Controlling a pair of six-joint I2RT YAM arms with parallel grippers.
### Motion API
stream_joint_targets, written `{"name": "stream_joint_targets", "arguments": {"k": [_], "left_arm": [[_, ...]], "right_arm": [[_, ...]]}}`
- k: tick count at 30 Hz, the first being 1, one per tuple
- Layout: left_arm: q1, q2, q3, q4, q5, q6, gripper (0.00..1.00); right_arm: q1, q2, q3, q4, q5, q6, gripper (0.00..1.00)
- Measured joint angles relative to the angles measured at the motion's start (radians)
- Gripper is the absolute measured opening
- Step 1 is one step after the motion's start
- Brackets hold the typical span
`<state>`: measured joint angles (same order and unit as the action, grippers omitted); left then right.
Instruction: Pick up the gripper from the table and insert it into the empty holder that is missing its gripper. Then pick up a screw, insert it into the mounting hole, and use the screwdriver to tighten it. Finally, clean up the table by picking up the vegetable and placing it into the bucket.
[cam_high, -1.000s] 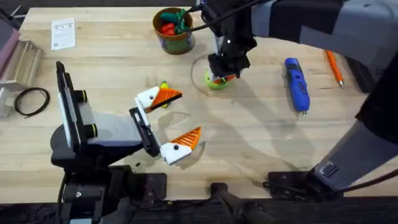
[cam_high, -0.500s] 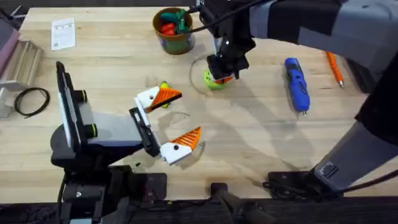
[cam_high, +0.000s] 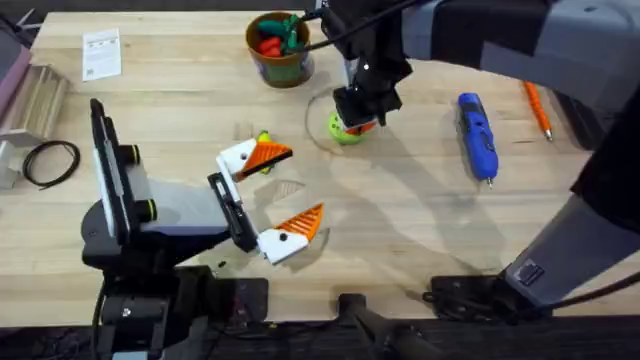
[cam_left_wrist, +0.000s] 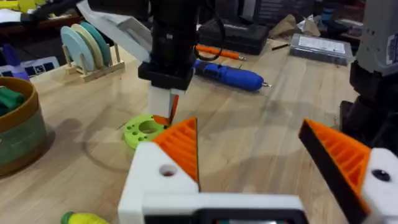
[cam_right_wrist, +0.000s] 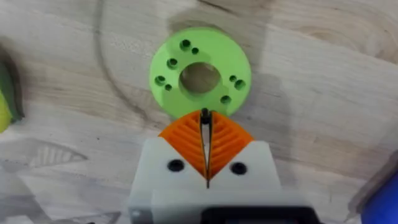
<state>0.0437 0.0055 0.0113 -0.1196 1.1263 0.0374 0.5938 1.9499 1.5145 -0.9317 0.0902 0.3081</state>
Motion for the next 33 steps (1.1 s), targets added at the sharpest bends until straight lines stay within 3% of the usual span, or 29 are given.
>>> {"name": "stream_joint_targets", "arguments": {"k": [10,18,24,33], "left_arm": [[0.000,0.000,0.000,0.000,0.000,0.000,0.985],[0.000,0.000,0.000,0.000,0.000,0.000,0.985],[0.000,0.000,0.000,0.000,0.000,0.000,0.985],[0.000,0.000,0.000,0.000,0.000,0.000,0.986]], "right_arm": [[0.000,-0.048,0.175,-0.165,0.000,-0.006,0.006],[0.000,-0.094,0.441,-0.396,0.003,-0.052,0.006],[0.006,-0.094,0.577,-0.510,0.003,-0.079,0.006],[0.120,-0.094,0.646,-0.538,0.003,-0.164,0.006]]}}
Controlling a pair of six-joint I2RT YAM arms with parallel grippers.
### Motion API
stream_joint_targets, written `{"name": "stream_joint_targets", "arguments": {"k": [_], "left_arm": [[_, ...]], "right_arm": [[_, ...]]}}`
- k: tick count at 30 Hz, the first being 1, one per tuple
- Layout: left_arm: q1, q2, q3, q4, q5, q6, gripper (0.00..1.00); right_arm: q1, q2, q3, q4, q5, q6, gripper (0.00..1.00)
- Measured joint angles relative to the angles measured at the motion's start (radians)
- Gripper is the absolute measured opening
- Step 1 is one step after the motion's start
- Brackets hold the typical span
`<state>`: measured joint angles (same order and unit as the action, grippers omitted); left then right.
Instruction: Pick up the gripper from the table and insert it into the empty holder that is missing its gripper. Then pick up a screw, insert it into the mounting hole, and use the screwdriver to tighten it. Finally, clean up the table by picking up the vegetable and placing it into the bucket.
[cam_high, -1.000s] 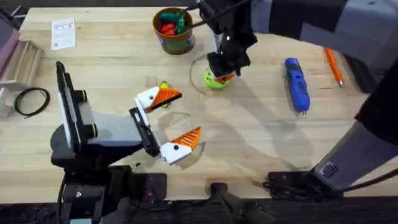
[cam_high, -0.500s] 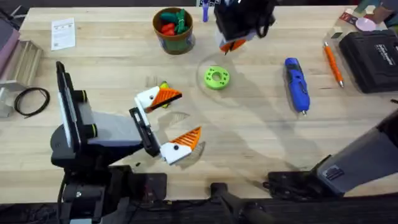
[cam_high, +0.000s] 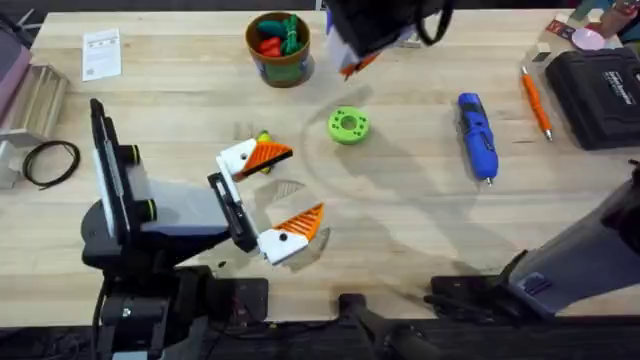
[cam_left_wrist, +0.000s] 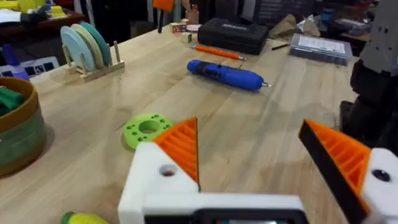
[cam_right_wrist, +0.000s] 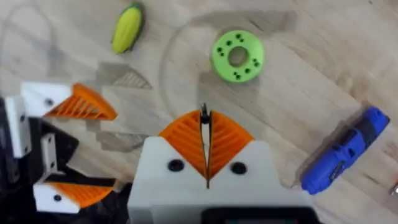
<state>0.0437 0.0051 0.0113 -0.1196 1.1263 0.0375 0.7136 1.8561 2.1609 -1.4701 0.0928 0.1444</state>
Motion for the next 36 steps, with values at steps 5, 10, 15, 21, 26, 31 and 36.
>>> {"name": "stream_joint_targets", "arguments": {"k": [5,10,15,21,26,31,36], "left_arm": [[0.000,0.000,0.000,0.000,0.000,0.000,0.985],[0.000,0.000,0.000,0.000,0.000,0.000,0.985],[0.000,0.000,0.000,0.000,0.000,0.000,0.985],[0.000,0.000,0.000,0.000,0.000,0.000,0.985],[0.000,0.000,0.000,0.000,0.000,0.000,0.985],[0.000,0.000,0.000,0.000,0.000,0.000,0.985],[0.000,0.000,0.000,0.000,0.000,0.000,0.985]], "right_arm": [[0.103,0.000,0.000,0.010,0.000,-0.066,0.006],[0.203,0.000,0.000,0.040,0.000,-0.104,0.006],[0.275,0.000,0.000,0.097,0.000,-0.130,0.006],[0.317,0.000,0.000,0.136,-0.009,-0.145,0.006],[0.324,0.000,0.000,0.147,-0.071,-0.157,0.006],[0.326,0.000,0.000,0.133,-0.103,-0.183,0.006],[0.332,0.000,0.000,0.129,-0.118,-0.221,0.006]]}}
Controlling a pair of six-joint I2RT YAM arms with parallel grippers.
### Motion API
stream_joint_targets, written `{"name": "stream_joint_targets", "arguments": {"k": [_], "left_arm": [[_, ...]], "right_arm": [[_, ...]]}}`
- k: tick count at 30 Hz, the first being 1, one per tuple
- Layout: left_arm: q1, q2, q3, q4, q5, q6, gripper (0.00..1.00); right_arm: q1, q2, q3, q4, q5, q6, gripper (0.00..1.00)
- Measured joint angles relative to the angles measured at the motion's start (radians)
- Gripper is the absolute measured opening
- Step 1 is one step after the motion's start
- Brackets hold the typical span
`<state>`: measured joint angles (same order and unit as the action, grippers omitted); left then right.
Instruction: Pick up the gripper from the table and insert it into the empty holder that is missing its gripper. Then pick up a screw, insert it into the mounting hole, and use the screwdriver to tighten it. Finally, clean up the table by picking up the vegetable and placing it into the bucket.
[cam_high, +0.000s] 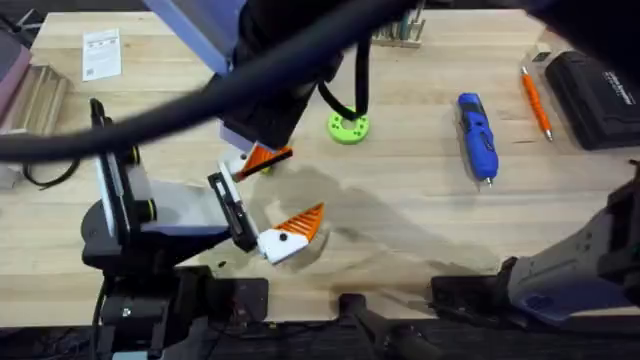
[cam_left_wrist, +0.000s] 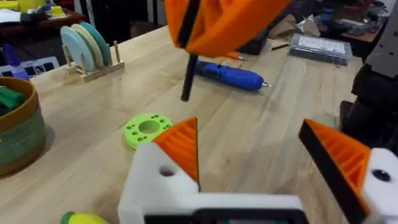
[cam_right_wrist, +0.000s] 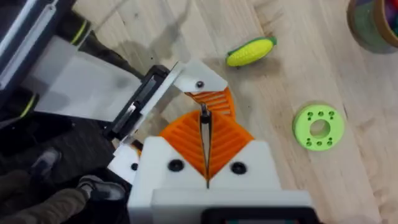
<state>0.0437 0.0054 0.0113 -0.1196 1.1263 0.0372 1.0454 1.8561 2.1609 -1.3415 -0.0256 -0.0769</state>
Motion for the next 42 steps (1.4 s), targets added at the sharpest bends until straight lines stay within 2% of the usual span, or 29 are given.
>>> {"name": "stream_joint_targets", "arguments": {"k": [16,42], "left_arm": [[0.000,0.000,0.000,0.000,0.000,0.000,0.985],[0.000,0.000,0.000,0.000,0.000,0.000,0.985]], "right_arm": [[0.002,0.041,0.000,0.022,-0.006,-0.074,0.006],[0.012,0.076,0.000,0.011,-0.010,-0.081,0.006]]}}
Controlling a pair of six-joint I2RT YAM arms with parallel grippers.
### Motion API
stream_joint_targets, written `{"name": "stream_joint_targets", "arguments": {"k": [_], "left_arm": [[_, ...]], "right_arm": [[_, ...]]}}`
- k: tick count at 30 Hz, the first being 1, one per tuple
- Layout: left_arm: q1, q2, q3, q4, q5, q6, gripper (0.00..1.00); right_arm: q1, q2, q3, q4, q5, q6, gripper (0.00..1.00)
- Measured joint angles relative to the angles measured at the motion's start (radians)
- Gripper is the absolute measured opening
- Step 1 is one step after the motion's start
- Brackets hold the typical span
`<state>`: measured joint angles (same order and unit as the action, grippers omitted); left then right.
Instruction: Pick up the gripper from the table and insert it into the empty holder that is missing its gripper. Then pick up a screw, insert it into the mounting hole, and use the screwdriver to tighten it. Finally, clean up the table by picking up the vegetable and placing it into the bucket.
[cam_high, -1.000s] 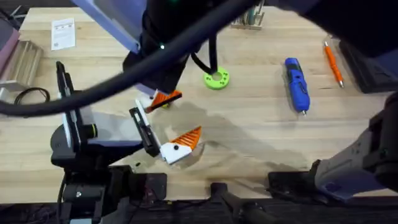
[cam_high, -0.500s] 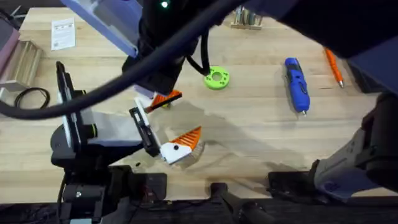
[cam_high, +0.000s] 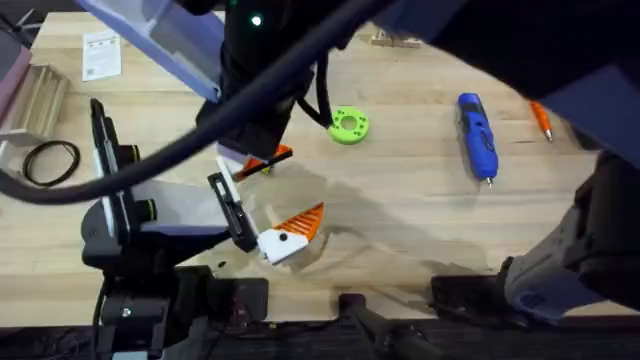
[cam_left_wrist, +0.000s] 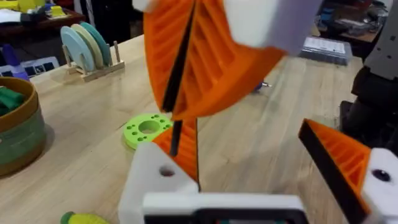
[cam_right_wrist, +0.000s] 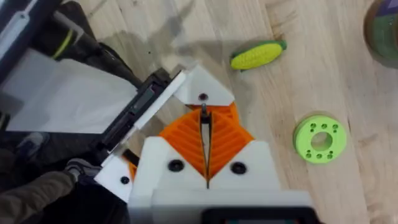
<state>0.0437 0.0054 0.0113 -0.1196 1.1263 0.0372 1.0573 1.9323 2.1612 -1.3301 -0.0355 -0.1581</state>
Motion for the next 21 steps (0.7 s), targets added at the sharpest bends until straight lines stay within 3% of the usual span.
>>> {"name": "stream_joint_targets", "arguments": {"k": [21], "left_arm": [[0.000,0.000,0.000,0.000,0.000,0.000,0.985]], "right_arm": [[0.000,0.021,0.000,0.015,0.000,0.000,0.006]]}}
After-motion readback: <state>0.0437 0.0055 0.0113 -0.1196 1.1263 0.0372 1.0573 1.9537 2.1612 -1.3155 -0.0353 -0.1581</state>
